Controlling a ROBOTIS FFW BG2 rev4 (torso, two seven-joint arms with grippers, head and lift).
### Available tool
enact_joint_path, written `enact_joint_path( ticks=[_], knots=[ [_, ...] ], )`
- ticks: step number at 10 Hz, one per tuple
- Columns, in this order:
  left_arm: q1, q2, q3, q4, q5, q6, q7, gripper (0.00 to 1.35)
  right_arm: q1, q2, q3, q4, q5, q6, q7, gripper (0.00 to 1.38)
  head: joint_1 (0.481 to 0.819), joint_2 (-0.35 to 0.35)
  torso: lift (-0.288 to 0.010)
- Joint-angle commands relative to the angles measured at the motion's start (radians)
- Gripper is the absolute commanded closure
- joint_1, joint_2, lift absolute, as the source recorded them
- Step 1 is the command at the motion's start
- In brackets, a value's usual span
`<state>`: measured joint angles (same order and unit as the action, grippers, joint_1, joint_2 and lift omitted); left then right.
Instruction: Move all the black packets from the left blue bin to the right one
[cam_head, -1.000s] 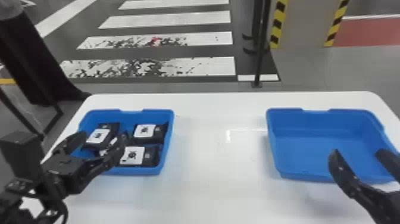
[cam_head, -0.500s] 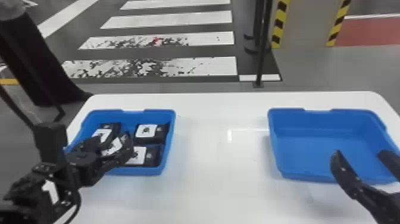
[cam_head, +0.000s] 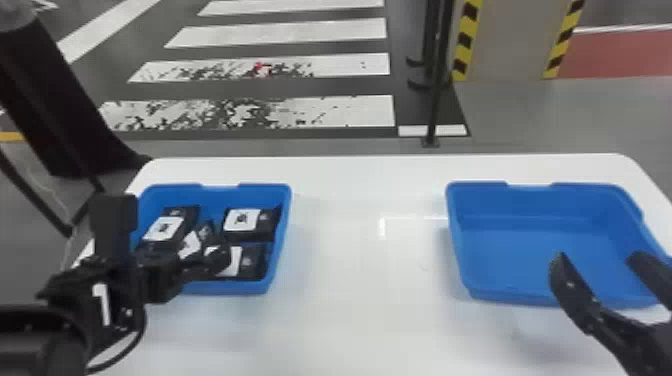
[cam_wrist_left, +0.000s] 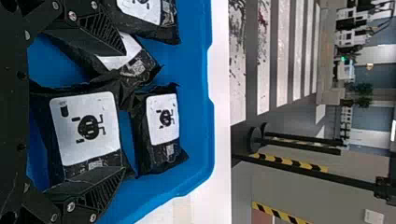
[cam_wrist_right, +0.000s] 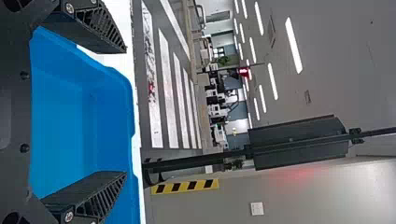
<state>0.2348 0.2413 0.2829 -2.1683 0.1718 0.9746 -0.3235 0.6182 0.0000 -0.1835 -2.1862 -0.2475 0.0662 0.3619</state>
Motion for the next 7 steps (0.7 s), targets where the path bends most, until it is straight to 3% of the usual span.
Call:
enact_joint_path(
  ticks=[1, 4, 6, 7],
  knots=[
    [-0.051, 0.000, 0.002, 0.020, -0.030, 0.098, 0.000, 0.18, 0.000, 0.001, 0.000, 0.001, 0.000, 0.000, 0.000, 0.10, 0.695, 0.123, -0.185],
    [-0.154, 0.026, -0.040, 0.142, -0.018, 0.144, -0.052, 0.18, -0.005, 0.001, 0.010, 0.001, -0.002, 0.000, 0.000, 0.10, 0.695, 0.135, -0.185],
    [-0.178, 0.029, -0.052, 0.196, 0.004, 0.181, -0.080, 0.20, -0.005, 0.001, 0.010, 0.003, -0.002, 0.000, 0.000, 0.10, 0.695, 0.120, -0.185],
    [-0.186, 0.030, -0.060, 0.201, -0.006, 0.208, -0.083, 0.36, -0.005, 0.001, 0.010, 0.003, -0.002, 0.000, 0.000, 0.10, 0.695, 0.113, -0.185]
  ],
)
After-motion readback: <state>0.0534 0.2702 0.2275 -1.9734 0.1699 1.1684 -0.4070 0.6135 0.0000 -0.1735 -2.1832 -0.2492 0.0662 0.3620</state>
